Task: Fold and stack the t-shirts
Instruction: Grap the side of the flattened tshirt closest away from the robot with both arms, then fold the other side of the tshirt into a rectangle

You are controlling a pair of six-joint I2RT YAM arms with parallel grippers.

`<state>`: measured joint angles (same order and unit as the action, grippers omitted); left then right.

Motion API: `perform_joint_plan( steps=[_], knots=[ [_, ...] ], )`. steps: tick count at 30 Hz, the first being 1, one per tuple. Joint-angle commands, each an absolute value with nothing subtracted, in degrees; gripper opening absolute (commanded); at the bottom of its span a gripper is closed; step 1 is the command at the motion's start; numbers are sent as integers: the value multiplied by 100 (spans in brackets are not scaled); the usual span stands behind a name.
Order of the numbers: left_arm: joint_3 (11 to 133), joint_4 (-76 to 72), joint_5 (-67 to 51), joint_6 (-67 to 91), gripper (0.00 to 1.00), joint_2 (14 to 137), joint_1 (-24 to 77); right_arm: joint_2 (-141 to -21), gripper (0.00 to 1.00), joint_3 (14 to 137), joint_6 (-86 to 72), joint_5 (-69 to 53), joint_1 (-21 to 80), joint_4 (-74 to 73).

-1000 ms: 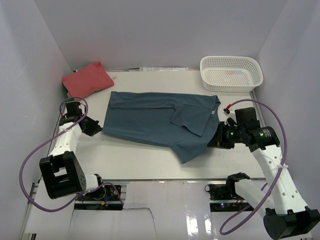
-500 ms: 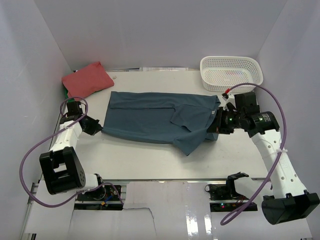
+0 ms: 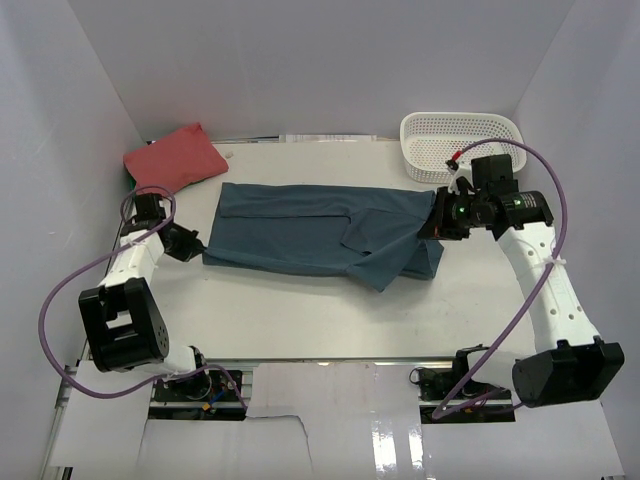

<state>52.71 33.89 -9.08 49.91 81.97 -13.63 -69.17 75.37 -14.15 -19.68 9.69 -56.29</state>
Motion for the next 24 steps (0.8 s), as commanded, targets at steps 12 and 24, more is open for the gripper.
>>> perform_joint_plan(
  steps=[12, 24],
  knots=[
    [6389, 3305, -861, 5089, 0, 8753, -1239, -7909, 8, 8718, -976, -2215, 747, -5344],
    [6767, 3313, -730, 5133, 0, 9123, -1160, -8542, 8, 9105, -941, -2329, 642, -5142]
  ],
)
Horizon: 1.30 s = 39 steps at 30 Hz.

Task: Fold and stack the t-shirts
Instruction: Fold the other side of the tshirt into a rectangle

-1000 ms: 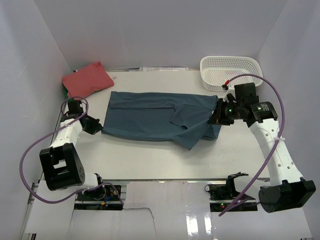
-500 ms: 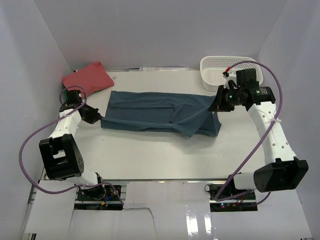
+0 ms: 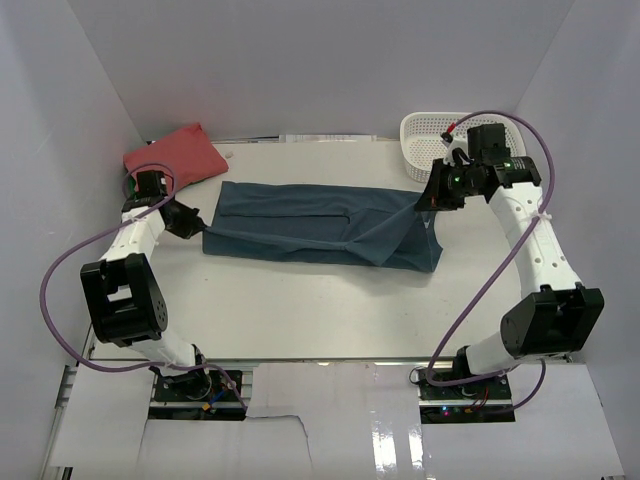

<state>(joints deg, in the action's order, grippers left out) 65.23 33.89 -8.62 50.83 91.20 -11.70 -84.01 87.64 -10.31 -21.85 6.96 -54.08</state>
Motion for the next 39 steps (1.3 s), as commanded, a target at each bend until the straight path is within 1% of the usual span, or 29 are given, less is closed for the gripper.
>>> perform_joint_plan(
  steps=[1, 13, 31, 39],
  knots=[
    [6794, 3313, -721, 5142, 0, 9149, -1151, -8595, 8, 9140, -940, -2329, 633, -5142],
    [7233, 3313, -633, 5106, 0, 9580, -1125, -9211, 8, 9474, -949, -2408, 571, -4931],
    [7989, 3331, -668, 5177, 0, 10116, -967, -9949, 8, 10538, -1020, -2522, 413, -5089],
    [8331, 3340, -589, 5194, 0, 10502, -870, -10221, 8, 10521, -976, -2593, 360, -4966]
  ],
)
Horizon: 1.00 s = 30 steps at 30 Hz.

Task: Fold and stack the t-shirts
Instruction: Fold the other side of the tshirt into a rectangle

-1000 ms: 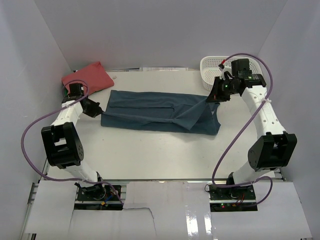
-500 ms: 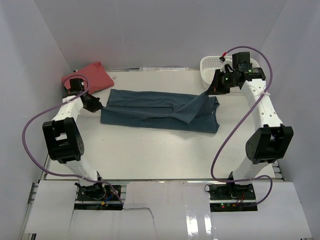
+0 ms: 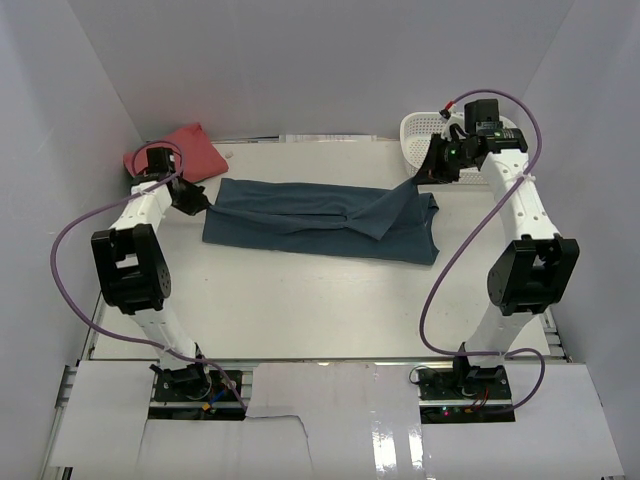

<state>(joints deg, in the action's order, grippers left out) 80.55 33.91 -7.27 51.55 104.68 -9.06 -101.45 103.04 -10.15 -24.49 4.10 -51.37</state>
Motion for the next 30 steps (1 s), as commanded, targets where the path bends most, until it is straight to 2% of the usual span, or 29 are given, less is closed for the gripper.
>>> perform_joint_plan(
  steps=[1, 30],
  knots=[
    [8358, 3340, -571, 5203, 0, 10581, -853, -10256, 8, 10521, -976, -2601, 360, -4957],
    [8807, 3331, -378, 5388, 0, 11302, -765, -11944, 9, 11645, -1415, -2760, 325, -4606]
  ],
)
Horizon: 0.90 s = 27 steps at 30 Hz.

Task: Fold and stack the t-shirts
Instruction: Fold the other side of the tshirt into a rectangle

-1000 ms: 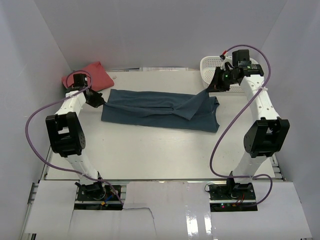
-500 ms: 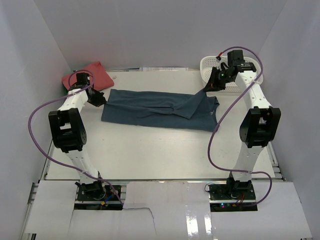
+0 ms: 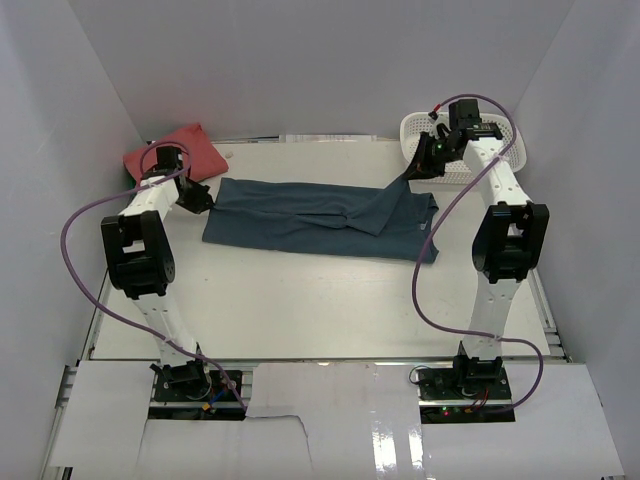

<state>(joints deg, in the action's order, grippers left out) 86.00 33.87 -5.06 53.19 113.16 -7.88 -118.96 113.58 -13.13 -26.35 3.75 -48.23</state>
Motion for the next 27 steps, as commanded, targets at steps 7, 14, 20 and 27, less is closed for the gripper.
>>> perform_joint_plan(
  steps=[7, 14, 20, 27],
  knots=[
    [8903, 3331, -343, 5423, 0, 11426, -765, -12199, 11, 11795, -1538, -2856, 325, -4465],
    [9009, 3331, -334, 5440, 0, 11522, -765, -12524, 11, 12128, -1696, -2971, 316, -4324],
    [9070, 3314, -378, 5467, 0, 11593, -765, -12674, 14, 12261, -1758, -2971, 308, -4254],
    [9316, 3278, -466, 5414, 0, 11751, -765, -12736, 24, 12313, -1784, -2962, 281, -4184]
  ],
)
